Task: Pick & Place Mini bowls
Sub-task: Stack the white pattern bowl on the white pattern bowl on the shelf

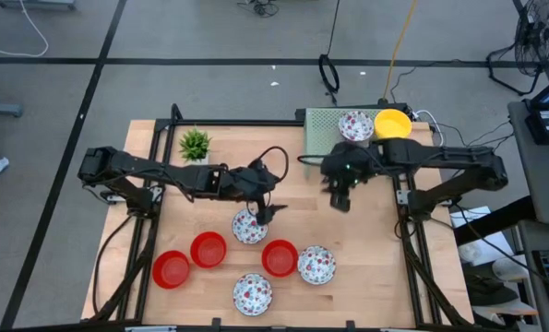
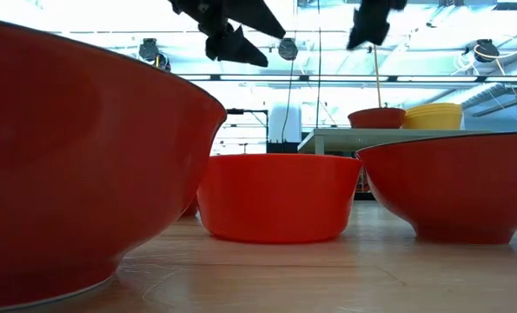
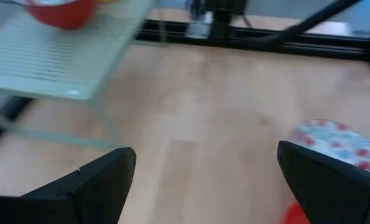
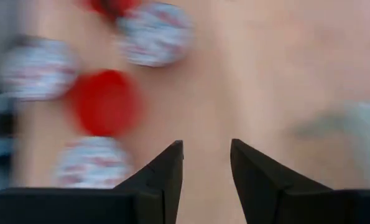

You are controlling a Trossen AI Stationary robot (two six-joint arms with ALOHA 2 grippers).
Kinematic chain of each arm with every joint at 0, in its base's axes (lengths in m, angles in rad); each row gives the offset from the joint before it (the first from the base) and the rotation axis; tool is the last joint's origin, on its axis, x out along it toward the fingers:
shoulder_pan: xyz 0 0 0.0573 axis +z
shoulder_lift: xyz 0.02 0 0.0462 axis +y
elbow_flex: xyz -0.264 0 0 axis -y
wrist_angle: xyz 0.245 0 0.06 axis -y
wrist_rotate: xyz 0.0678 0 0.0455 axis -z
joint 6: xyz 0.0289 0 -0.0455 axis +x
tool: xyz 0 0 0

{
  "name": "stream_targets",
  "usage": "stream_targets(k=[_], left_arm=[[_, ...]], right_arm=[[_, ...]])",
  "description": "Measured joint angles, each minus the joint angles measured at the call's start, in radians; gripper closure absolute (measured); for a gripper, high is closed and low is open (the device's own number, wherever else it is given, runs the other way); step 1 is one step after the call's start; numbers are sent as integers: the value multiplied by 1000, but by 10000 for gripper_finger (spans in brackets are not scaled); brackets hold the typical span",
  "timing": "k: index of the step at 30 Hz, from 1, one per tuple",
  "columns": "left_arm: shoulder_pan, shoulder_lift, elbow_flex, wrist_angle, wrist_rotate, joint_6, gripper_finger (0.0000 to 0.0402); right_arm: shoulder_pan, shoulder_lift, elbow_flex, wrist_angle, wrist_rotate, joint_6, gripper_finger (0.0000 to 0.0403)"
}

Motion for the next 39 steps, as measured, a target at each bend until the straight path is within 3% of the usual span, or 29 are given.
stream_targets(k=[3, 6, 16, 21, 27, 30, 35, 39], left_arm=[[-13, 0, 0, -8, 50, -26, 7], [-31, 0, 0, -36, 65, -29, 7], [-73, 0, 0, -79, 101, -26, 7], [-95, 0, 0, -82, 101, -26, 7], [-117, 0, 0, -72, 74, -85, 7], [-117, -17, 1, -104, 115, -150, 7], [-122, -99, 80, -333, 142, -182, 7], [-141, -157, 119, -520, 89, -233, 7]], right_arm=[[69, 13, -17, 105, -132, 33, 282], [151, 14, -84, 194, -174, 81, 281], [390, 15, -380, 541, -169, 262, 275], [456, 15, -498, 713, -82, 360, 275], [497, 15, -529, 731, -13, 381, 275], [507, 15, -529, 731, -8, 364, 275], [513, 15, -529, 727, -7, 359, 275], [513, 15, -529, 717, 35, 355, 275]])
